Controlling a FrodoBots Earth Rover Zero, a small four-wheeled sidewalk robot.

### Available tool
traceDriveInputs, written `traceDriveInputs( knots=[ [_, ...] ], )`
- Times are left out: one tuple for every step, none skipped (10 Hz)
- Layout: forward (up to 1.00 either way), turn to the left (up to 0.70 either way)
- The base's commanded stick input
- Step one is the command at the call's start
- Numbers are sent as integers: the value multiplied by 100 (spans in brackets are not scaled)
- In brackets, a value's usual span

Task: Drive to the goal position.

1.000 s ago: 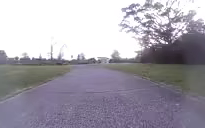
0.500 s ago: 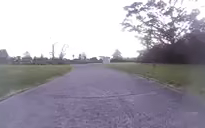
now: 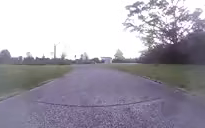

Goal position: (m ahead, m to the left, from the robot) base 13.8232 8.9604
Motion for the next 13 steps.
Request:
traceDriveInputs(
  knots=[
    [70,0],
    [70,0],
    [70,0],
    [70,0],
    [70,0],
    [70,0],
    [70,0],
    [85,0],
    [85,0],
    [85,0],
    [85,0],
    [85,0],
    [85,0]
  ],
)
